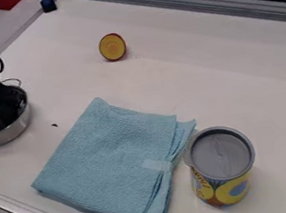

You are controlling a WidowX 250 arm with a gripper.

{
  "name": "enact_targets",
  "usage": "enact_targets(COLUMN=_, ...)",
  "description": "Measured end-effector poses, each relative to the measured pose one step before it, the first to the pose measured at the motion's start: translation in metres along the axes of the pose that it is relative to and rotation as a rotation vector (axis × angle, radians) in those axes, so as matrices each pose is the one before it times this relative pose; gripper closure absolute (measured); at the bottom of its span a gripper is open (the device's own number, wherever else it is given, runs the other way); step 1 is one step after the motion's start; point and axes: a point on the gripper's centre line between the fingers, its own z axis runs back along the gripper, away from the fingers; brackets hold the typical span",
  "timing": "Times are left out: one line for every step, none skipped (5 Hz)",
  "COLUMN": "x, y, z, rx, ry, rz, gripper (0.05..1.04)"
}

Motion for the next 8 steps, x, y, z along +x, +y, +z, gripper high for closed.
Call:
enact_targets(x=0.00599, y=0.00181, z=0.004, rx=0.0083, ry=-0.0029, rz=0.018, gripper=0.699)
enact_targets(x=0.0038, y=-0.00008, z=0.00027, rx=0.0142, ry=-0.018, rz=0.0022, gripper=0.856)
enact_targets(x=0.0021, y=-0.00174, z=0.00497, rx=0.0081, ry=0.034, rz=0.0057, gripper=0.86)
enact_targets(x=0.00704, y=0.00007, z=0.00885, rx=0.0078, ry=0.0227, rz=0.025, gripper=0.86)
enact_targets(x=0.00267, y=-0.00048, z=0.01326, rx=0.0014, ry=0.0587, rz=0.0191, gripper=0.86)
enact_targets(x=0.0069, y=-0.00548, z=0.03091, rx=-0.0117, ry=0.0473, rz=0.0344, gripper=0.86)
enact_targets(x=-0.00194, y=-0.02537, z=0.02219, rx=-0.0189, ry=0.0689, rz=0.0648, gripper=0.86)
enact_targets(x=0.00011, y=-0.02862, z=0.02267, rx=-0.1148, ry=0.1019, rz=0.2115, gripper=0.86)
